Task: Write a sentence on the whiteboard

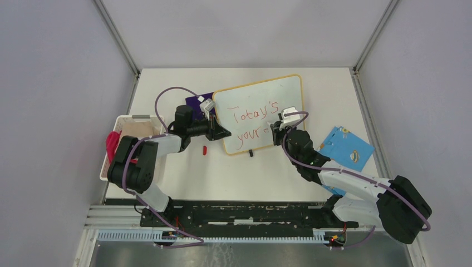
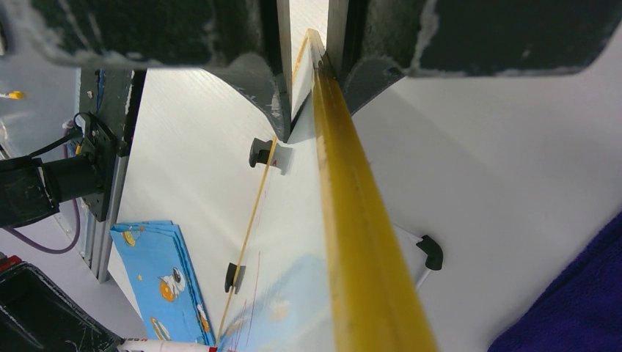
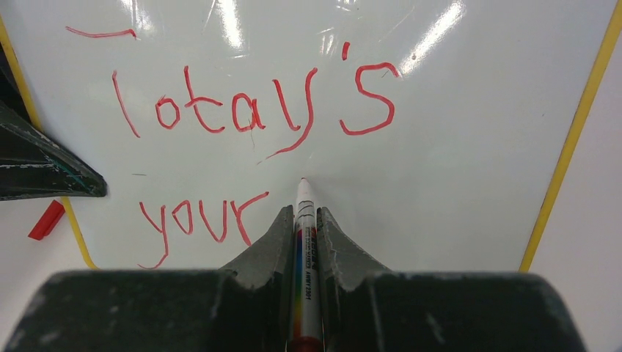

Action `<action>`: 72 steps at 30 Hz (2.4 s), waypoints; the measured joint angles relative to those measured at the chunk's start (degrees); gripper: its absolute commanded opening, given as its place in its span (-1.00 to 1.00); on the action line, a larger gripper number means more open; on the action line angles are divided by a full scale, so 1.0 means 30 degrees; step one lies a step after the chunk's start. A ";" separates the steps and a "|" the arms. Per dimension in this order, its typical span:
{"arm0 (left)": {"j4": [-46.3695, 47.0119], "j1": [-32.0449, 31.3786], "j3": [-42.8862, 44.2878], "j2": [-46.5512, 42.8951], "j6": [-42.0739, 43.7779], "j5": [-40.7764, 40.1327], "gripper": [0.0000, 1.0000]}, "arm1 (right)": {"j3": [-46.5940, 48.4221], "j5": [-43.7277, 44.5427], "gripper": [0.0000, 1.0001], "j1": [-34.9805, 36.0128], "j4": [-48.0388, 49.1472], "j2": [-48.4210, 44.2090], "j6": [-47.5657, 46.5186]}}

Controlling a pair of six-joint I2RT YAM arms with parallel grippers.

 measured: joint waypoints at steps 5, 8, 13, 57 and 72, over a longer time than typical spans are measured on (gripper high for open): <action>0.0007 0.0000 0.0000 0.0000 0.0000 0.0000 -0.96 | 0.0087 -0.0015 -1.00 -0.0131 0.0117 0.0204 0.0007; 0.0000 0.0000 0.0000 0.0000 0.0000 -0.0007 -0.96 | 0.0087 -0.0044 -1.00 -0.0211 0.0131 0.0408 0.0015; 0.0000 0.0000 0.0007 0.0000 0.0000 -0.0007 -0.96 | 0.0095 -0.0073 -1.00 -0.0226 0.0146 0.0408 0.0022; -0.0007 -0.0051 0.0022 0.0000 0.0000 -0.0036 -0.96 | -0.2069 -0.0852 -1.00 -0.0248 -0.0146 -0.0823 0.0758; -0.0022 -0.0197 0.0095 0.0000 0.0000 -0.0219 -0.96 | -0.1960 -0.1705 -1.00 -0.0240 -0.0204 -0.1239 0.0816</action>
